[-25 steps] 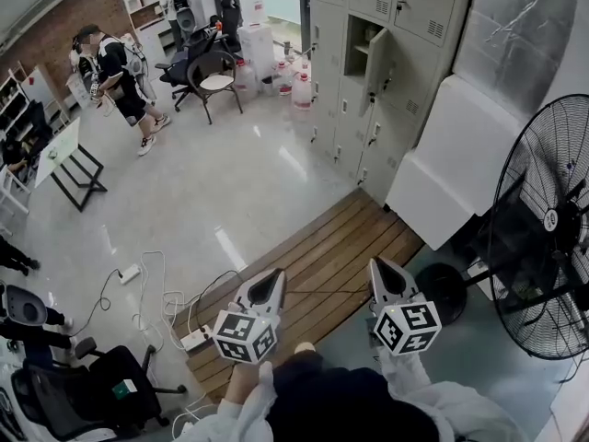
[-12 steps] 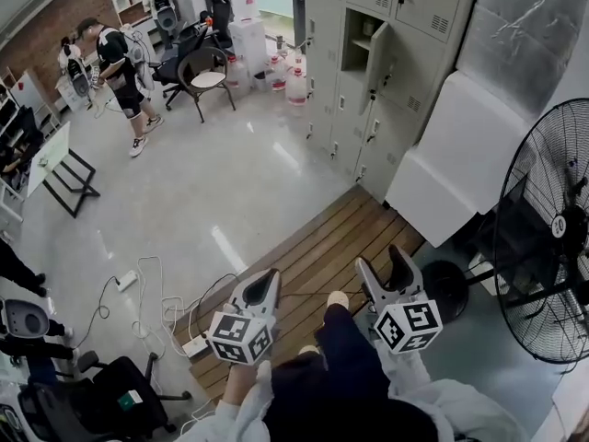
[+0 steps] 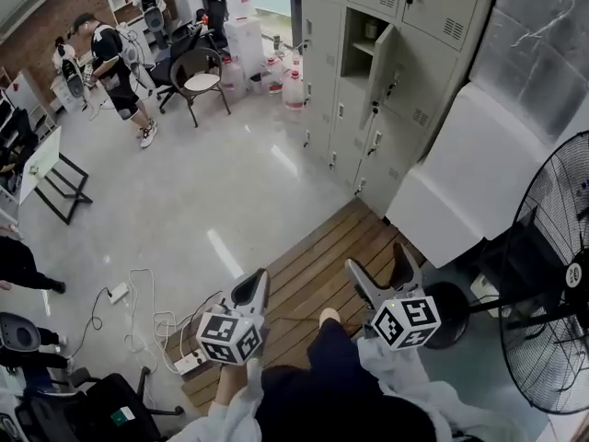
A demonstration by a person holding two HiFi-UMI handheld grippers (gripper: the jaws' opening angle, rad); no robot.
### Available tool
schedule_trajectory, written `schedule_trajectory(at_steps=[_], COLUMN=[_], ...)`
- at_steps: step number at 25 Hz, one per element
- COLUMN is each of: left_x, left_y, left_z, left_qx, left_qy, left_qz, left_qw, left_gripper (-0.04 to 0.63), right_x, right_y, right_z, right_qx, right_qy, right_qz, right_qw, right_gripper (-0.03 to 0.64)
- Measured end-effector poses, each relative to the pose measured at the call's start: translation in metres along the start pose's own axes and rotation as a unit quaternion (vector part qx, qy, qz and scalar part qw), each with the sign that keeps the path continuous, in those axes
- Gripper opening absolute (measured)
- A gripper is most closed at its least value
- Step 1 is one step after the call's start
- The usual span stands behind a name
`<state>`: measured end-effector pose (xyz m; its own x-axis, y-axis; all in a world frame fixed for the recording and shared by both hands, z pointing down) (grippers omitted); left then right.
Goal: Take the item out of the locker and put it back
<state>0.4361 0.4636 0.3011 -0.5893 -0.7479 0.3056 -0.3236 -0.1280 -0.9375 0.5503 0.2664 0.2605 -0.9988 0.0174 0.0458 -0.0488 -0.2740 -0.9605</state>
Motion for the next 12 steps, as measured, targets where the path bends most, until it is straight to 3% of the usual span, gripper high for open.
schedule_trajectory(at_steps=[6, 12], left_x=[0.129, 0.219], left_y=[0.021, 0.036], left_z=[-0.006, -0.007], left_qx=[-0.015, -0.016], left_qy=[0.003, 0.0], left_qz=[0.021, 0.034], left_qw=[0.9997, 0.9993], left_gripper=[0.014, 0.014], right_x=[0.094, 0.164], right_y=[0.009, 0.019], right_z=[0.09, 0.147], right_qx=[-0.001, -0.008], right_qy=[0.024, 0.045], right_qz=[0.004, 0.01], right_qw=[1.0, 0.999], right_gripper=[0.463, 0.463])
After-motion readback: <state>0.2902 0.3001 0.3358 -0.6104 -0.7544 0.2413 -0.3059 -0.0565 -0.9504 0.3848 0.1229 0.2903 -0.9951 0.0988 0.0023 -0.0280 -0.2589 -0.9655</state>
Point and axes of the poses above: the fingertips, and each gripper's own axes: x forward along the fingers, z to its right, y out of its top, the point moved 1 cm from there along -x, backward along the fingers, and after that the axes turned 15 degrees about y, right-handed, at the moved point
